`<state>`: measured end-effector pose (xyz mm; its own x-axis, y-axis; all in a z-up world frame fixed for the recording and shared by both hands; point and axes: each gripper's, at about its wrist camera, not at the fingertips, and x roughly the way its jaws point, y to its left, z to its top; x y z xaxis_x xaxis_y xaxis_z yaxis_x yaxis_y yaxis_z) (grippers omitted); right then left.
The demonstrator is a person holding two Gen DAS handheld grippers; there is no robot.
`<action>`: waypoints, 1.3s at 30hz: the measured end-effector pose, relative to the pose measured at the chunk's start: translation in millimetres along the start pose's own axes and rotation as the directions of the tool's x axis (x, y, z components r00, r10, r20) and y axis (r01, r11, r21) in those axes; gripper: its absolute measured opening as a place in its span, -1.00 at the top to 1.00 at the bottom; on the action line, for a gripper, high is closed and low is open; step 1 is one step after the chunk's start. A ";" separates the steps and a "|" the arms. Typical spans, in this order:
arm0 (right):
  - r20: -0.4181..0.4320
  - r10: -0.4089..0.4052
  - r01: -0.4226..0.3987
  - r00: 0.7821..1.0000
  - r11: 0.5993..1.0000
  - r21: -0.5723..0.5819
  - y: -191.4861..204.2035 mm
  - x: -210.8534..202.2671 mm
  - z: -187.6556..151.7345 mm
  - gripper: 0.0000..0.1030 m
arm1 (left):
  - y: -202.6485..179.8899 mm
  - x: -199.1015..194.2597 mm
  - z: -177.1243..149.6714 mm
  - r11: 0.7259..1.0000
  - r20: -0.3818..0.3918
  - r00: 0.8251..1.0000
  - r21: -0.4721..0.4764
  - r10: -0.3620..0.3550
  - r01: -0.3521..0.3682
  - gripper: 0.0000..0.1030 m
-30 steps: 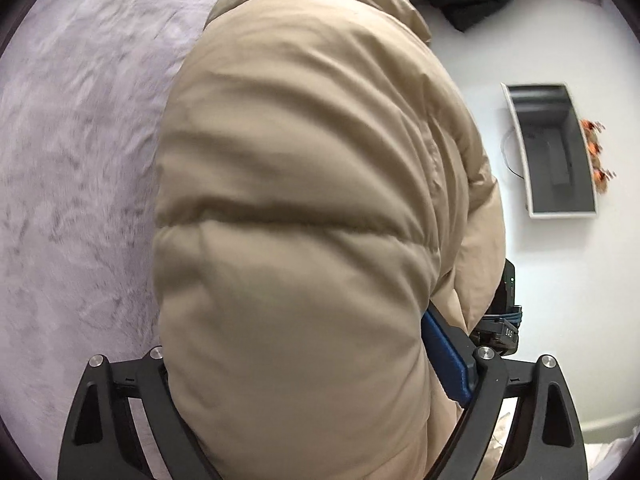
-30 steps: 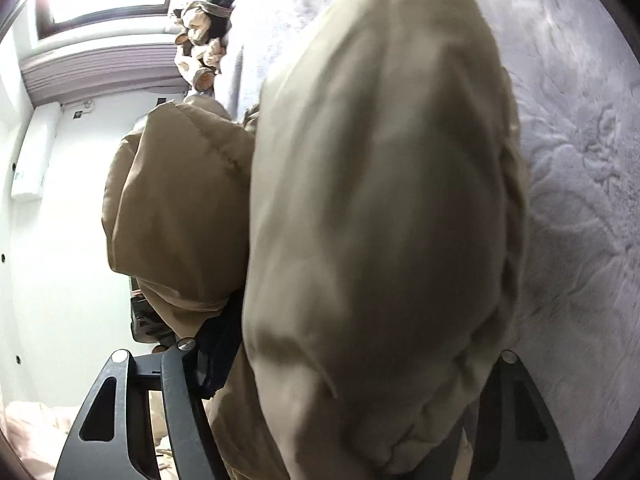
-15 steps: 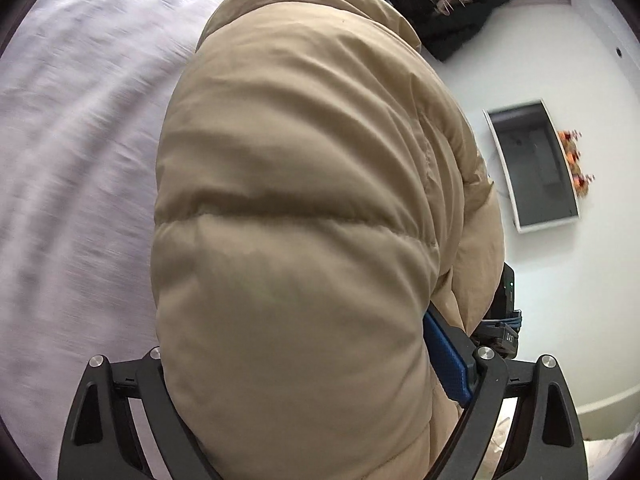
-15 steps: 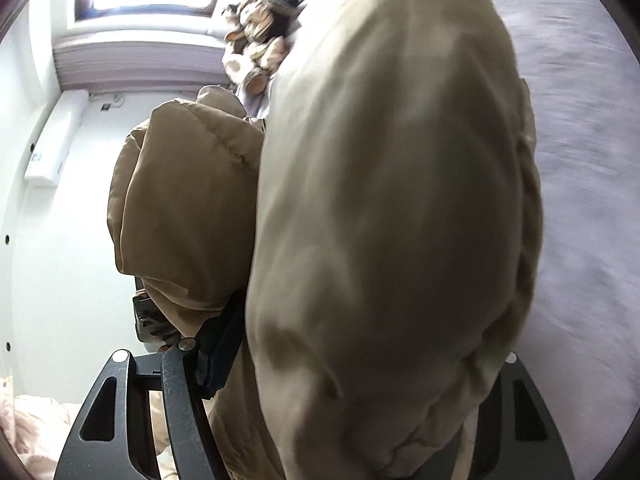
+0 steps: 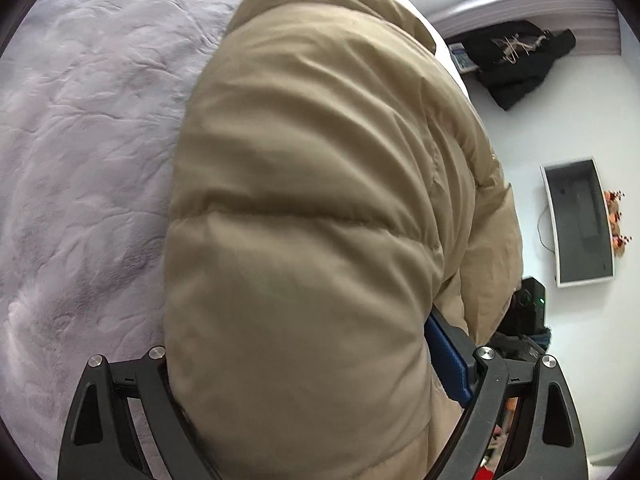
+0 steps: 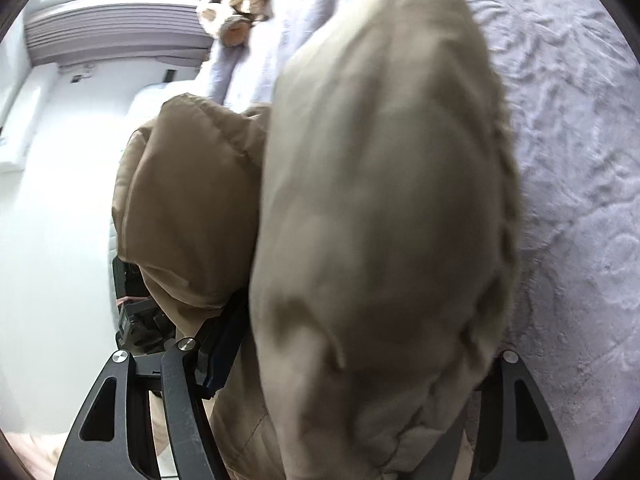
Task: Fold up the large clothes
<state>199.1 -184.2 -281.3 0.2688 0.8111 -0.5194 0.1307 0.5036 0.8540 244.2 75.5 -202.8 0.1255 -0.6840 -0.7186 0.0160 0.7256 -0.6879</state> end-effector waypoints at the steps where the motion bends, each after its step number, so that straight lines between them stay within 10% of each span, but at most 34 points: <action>1: 0.001 -0.016 0.016 1.000 1.000 0.006 0.1 -5.0 -3.7 -0.40 | 0.9 -6.2 -4.4 1.000 0.007 1.000 0.006 0.018 -0.018 -0.79; 12: 0.115 -0.302 0.311 0.946 0.947 -0.075 60.5 -95.5 -37.5 -0.37 | -48.8 -90.8 -6.2 0.961 0.271 0.948 0.171 0.168 -0.219 -0.79; 15: 0.185 -0.298 0.320 0.937 0.941 -0.107 85.0 -113.4 -44.0 0.63 | -79.3 -81.6 -10.0 0.943 0.251 0.959 0.267 0.131 -0.199 -0.79; 21: 0.159 -0.258 0.291 0.953 0.922 -0.253 143.8 -60.0 -68.5 0.68 | -145.9 -13.8 -7.5 0.907 0.113 0.988 0.397 0.102 -0.139 -0.79; 27: 0.067 -0.428 0.433 0.901 0.881 -0.191 90.4 -8.3 -93.1 0.71 | -157.7 34.2 -38.1 0.881 0.052 0.981 0.433 0.189 -0.193 -0.79; 39: 0.027 -0.402 0.402 0.915 0.916 -0.006 22.1 9.2 -102.1 0.94 | -168.2 60.0 -46.9 0.827 0.071 0.958 0.489 0.279 -0.277 -0.80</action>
<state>107.1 -135.2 -270.2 0.2195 0.5319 -0.8179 0.2222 0.7890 0.5728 202.5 -91.1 -135.0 0.1956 -0.4476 -0.8726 0.4637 0.8262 -0.3198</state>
